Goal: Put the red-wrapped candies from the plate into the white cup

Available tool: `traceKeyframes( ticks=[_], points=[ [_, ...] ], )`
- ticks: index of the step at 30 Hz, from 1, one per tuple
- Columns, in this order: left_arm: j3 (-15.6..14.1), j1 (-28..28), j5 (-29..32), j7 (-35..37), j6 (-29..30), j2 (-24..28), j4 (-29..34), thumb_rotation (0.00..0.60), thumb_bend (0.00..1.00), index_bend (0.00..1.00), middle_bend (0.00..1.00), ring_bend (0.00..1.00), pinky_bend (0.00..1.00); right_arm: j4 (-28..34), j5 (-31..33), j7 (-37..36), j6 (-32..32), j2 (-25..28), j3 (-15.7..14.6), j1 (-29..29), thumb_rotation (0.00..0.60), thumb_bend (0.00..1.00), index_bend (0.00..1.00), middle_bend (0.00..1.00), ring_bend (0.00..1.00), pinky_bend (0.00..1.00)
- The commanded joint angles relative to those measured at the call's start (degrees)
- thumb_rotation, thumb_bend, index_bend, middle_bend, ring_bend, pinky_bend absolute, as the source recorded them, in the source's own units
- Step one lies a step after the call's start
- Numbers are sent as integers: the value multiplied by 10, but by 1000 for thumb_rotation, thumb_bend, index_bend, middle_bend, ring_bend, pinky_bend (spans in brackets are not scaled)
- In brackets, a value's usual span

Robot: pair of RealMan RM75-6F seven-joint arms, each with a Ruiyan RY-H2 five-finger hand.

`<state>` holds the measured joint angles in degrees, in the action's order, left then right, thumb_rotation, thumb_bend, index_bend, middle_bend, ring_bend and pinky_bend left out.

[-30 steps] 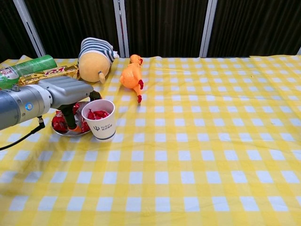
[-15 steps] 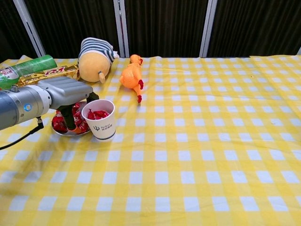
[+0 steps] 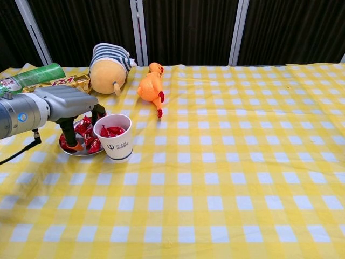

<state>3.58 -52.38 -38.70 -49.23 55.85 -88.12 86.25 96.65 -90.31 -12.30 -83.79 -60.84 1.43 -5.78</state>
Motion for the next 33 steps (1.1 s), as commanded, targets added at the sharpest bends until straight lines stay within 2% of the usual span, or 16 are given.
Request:
traceKeyframes(
  ticks=[1, 17, 26, 33],
  points=[
    [1, -3, 2, 0, -2, -3, -4, 600, 218, 305, 294, 913, 951, 0, 1, 0, 0, 0, 0, 0, 600, 386, 0, 0, 0, 0],
    [-5, -10, 1, 6, -11, -24, -26, 600, 217, 307, 304, 913, 951, 1, 1, -3, 2, 1, 0, 0, 600, 385, 0, 0, 0, 0],
    [-10, -7, -5, 12, -6, -28, -29, 600, 248, 400, 433, 913, 951, 2, 0, -2, 1, 1, 0, 0, 600, 386, 0, 0, 0, 0],
    [-14, -3, -7, 15, -4, -23, -26, 600, 282, 431, 482, 913, 951, 2, -1, -2, 0, 1, 0, 0, 600, 386, 0, 0, 0, 0]
  ],
)
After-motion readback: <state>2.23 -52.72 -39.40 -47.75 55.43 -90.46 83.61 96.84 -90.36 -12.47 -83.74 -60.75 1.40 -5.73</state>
